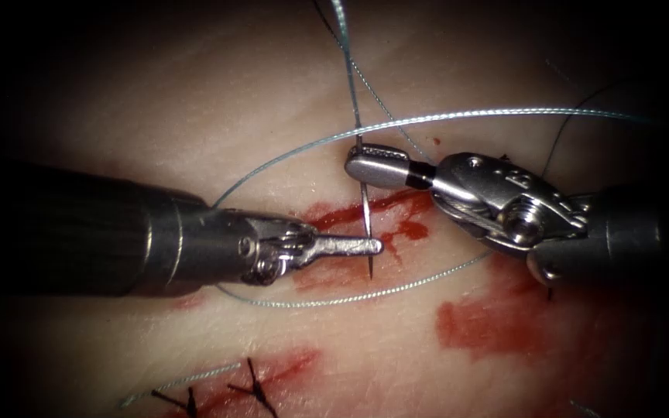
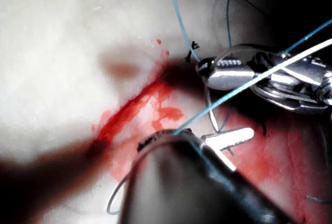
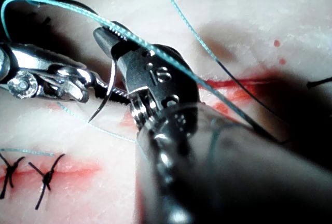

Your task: Wound Closure

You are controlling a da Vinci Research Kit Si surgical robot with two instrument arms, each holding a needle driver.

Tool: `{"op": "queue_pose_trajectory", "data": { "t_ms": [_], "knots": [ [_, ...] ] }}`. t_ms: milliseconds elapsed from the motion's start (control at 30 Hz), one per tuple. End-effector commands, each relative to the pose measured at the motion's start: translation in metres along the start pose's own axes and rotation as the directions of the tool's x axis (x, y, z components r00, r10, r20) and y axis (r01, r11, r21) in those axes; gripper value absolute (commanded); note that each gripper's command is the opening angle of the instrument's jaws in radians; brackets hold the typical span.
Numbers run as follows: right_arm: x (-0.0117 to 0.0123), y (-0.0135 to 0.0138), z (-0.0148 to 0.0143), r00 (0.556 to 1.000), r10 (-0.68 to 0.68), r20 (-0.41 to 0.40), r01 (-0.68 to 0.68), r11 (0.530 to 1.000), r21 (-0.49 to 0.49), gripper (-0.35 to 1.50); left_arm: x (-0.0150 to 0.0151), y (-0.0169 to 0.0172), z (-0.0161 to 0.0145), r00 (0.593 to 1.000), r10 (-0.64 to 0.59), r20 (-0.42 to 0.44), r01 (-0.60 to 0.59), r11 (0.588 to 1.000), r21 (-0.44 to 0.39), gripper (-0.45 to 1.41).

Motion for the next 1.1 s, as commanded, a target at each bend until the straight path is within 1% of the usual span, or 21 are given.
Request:
{"op": "queue_pose_trajectory", "data": {
  "t_ms": [33, 100, 200, 267, 300, 333, 367, 400, 433, 467, 533, 600, 667, 700, 767, 867, 933, 1000, 1033, 1067, 1100],
  "knots": [
    [-0.0004, -0.0004, 0.0009, 1.000, 0.000, 0.000, 0.000, 1.000, 0.006, -0.35, -0.0001, -0.0006, 0.0004, 1.000, -0.001, -0.006, 0.001, 1.000, -0.001, 0.96],
    [-0.0004, -0.0006, 0.0009, 1.000, -0.001, 0.004, 0.001, 1.000, 0.015, -0.35, 0.0000, -0.0007, 0.0003, 1.000, 0.006, -0.011, -0.006, 1.000, 0.001, 0.96],
    [-0.0005, -0.0007, 0.0009, 1.000, -0.001, 0.003, 0.001, 1.000, 0.020, -0.35, 0.0002, -0.0009, 0.0001, 0.999, 0.042, -0.008, -0.042, 0.999, -0.003, 0.84],
    [-0.0004, -0.0007, 0.0009, 1.000, 0.000, 0.001, 0.000, 1.000, 0.030, -0.35, 0.0001, -0.0007, -0.0005, 0.999, 0.047, 0.021, -0.047, 0.999, -0.013, 0.37],
    [-0.0004, -0.0007, 0.0009, 1.000, 0.001, 0.001, -0.001, 0.999, 0.037, -0.35, 0.0001, -0.0006, -0.0006, 0.999, 0.029, 0.033, -0.028, 0.999, -0.017, 0.20],
    [-0.0003, -0.0007, 0.0010, 1.000, 0.013, 0.013, -0.013, 0.998, 0.064, -0.35, 0.0000, -0.0004, -0.0007, 0.999, 0.010, 0.047, -0.009, 1.000, -0.021, -0.13],
    [-0.0003, -0.0007, 0.0010, 1.000, 0.018, 0.024, -0.020, 0.996, 0.085, -0.35, -0.0001, -0.0002, -0.0007, 0.998, -0.033, 0.055, 0.034, 0.999, -0.021, -0.30],
    [-0.0003, -0.0006, 0.0011, 0.999, 0.017, 0.039, -0.022, 0.993, 0.119, 0.05, -0.0001, -0.0001, -0.0008, 0.996, -0.070, 0.057, 0.071, 0.997, -0.017, -0.40],
    [-0.0002, -0.0006, 0.0012, 0.999, 0.016, 0.049, -0.023, 0.990, 0.140, 0.37, -0.0001, 0.0001, -0.0008, 0.992, -0.112, 0.058, 0.113, 0.994, -0.010, -0.45],
    [-0.0002, -0.0006, 0.0012, 0.998, 0.022, 0.057, -0.030, 0.987, 0.156, 0.57, -0.0002, 0.0002, -0.0008, 0.988, -0.142, 0.060, 0.142, 0.990, 0.000, -0.45],
    [0.0001, -0.0005, 0.0014, 0.998, -0.007, 0.063, -0.004, 0.984, 0.180, 1.06, -0.0003, 0.0005, -0.0010, 0.980, -0.186, 0.077, 0.183, 0.982, 0.045, -0.45],
    [0.0007, -0.0004, 0.0015, 0.998, -0.021, 0.067, 0.007, 0.980, 0.197, 1.21, -0.0004, 0.0008, -0.0012, 0.972, -0.218, 0.091, 0.209, 0.972, 0.104, -0.45],
    [0.0013, -0.0003, 0.0012, 0.997, -0.017, 0.073, 0.001, 0.977, 0.211, 1.21, -0.0005, 0.0010, -0.0015, 0.958, -0.272, 0.092, 0.259, 0.956, 0.134, -0.45],
    [0.0020, -0.0003, 0.0006, 0.997, -0.010, 0.077, -0.007, 0.975, 0.222, 1.11, -0.0006, 0.0014, -0.0017, 0.930, -0.346, 0.122, 0.328, 0.933, 0.147, -0.45],
    [0.0024, -0.0002, 0.0000, 0.997, -0.012, 0.081, -0.006, 0.974, 0.225, 1.05, -0.0007, 0.0017, -0.0019, 0.906, -0.395, 0.154, 0.372, 0.915, 0.156, -0.45],
    [0.0028, 0.0001, -0.0006, 0.992, -0.051, 0.117, 0.022, 0.971, 0.237, 0.91, -0.0009, 0.0019, -0.0018, 0.889, -0.422, 0.176, 0.396, 0.903, 0.163, -0.45],
    [0.0028, 0.0003, -0.0007, 0.983, -0.083, 0.164, 0.037, 0.963, 0.266, 0.83, -0.0011, 0.0019, -0.0017, 0.876, -0.448, 0.180, 0.421, 0.891, 0.169, -0.45],
    [0.0026, 0.0003, -0.0007, 0.968, -0.121, 0.220, 0.047, 0.948, 0.316, 0.83, -0.0013, 0.0021, -0.0017, 0.854, -0.494, 0.162, 0.467, 0.866, 0.176, -0.45],
    [0.0024, 0.0002, -0.0007, 0.952, -0.157, 0.263, 0.058, 0.936, 0.348, 0.79, -0.0014, 0.0022, -0.0016, 0.835, -0.528, 0.155, 0.506, 0.848, 0.158, -0.45],
    [0.0022, 0.0000, -0.0005, 0.935, -0.181, 0.306, 0.051, 0.920, 0.389, 0.64, -0.0015, 0.0022, -0.0016, 0.803, -0.574, 0.160, 0.562, 0.819, 0.119, -0.45],
    [0.0021, 0.0000, -0.0004, 0.930, -0.190, 0.314, 0.051, 0.914, 0.403, 0.61, -0.0015, 0.0022, -0.0016, 0.790, -0.592, 0.160, 0.585, 0.806, 0.095, -0.45]
  ]
}}
